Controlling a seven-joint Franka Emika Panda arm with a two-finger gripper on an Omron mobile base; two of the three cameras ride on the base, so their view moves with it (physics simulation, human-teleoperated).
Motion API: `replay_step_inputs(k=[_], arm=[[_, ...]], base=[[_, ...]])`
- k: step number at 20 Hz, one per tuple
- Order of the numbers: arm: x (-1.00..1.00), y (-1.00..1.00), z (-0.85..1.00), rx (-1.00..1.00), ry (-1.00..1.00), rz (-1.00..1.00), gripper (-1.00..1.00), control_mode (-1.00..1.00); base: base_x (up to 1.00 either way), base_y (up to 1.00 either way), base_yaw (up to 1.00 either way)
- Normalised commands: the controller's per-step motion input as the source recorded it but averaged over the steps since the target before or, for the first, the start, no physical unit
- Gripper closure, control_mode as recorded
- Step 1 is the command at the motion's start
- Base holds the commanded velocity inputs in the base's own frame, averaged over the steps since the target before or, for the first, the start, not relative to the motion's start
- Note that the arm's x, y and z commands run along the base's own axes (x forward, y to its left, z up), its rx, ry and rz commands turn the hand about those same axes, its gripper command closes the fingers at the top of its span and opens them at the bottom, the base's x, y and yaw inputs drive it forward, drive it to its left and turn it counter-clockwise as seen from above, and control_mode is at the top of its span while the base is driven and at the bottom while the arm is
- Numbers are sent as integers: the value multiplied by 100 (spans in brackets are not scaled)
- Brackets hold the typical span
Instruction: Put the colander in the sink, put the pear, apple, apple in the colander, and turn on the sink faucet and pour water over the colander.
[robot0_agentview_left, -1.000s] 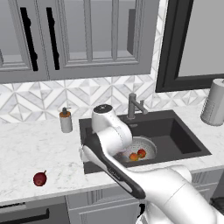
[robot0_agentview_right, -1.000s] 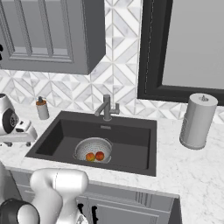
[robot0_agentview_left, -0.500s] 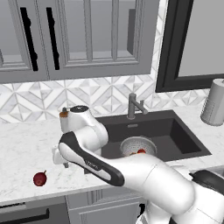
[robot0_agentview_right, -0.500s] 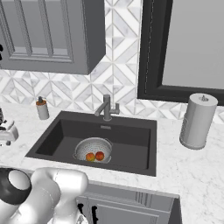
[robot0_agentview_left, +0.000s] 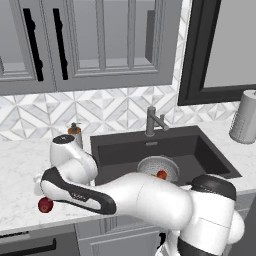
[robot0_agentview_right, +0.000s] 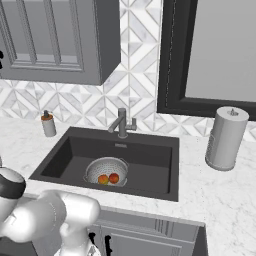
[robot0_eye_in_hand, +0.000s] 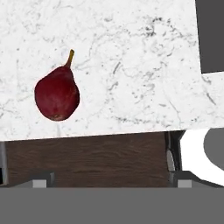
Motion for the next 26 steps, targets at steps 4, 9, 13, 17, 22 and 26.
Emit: replay_step_inputs(k=[4,9,13,17,22,26], arm=[[9,50,-27,0,12,-21,-100,-100],[17,37,-27,0,10,-18,-100,-100],[26,14,-23,0,5,-15,-100,-100],[35,2,-32,0,6,-8,-100,-100],[28,9,-37,0,6,0,-100,-100],[20,25,-32,0,3,0,-100,-100]], base=[[0,0,0],[0,0,0],[0,0,0],[0,0,0],[0,0,0],[0,0,0]])
